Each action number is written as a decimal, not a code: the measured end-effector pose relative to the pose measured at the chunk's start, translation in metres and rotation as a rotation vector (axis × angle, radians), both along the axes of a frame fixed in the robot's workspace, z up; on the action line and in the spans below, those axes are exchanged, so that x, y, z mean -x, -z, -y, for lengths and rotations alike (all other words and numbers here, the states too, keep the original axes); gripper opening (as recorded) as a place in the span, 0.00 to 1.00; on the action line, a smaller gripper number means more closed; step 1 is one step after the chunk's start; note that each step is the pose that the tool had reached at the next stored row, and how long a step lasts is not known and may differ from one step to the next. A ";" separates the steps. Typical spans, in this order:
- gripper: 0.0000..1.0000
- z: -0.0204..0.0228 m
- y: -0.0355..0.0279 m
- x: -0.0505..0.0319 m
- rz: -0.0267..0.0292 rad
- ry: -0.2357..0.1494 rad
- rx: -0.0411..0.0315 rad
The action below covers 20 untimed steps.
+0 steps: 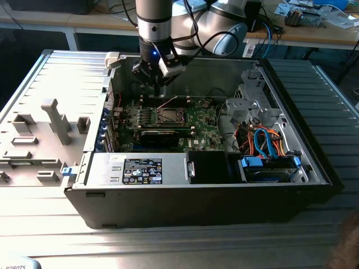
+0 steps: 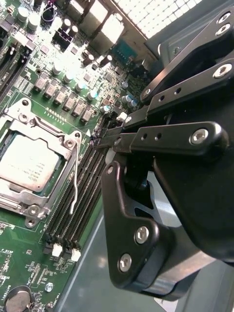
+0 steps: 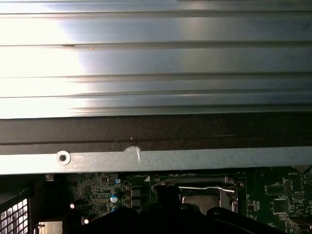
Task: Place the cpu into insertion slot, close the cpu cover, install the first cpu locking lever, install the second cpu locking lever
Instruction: 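Install the first cpu locking lever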
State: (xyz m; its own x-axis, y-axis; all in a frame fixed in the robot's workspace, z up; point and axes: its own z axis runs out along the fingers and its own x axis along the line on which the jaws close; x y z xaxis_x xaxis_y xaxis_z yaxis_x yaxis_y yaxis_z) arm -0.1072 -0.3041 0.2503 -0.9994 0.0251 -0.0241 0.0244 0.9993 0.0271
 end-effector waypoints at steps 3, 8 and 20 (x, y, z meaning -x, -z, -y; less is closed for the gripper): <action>0.11 0.0000 0.0008 0.0000 0.0000 0.000 0.0014; 0.11 0.0000 0.0019 0.0000 0.0000 0.000 0.0037; 0.11 0.0000 0.0041 -0.0001 -0.0001 0.000 0.0081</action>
State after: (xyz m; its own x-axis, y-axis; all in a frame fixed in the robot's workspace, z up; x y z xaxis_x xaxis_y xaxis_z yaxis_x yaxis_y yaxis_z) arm -0.1071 -0.3041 0.2461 -0.9994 0.0249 -0.0243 0.0245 0.9995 0.0190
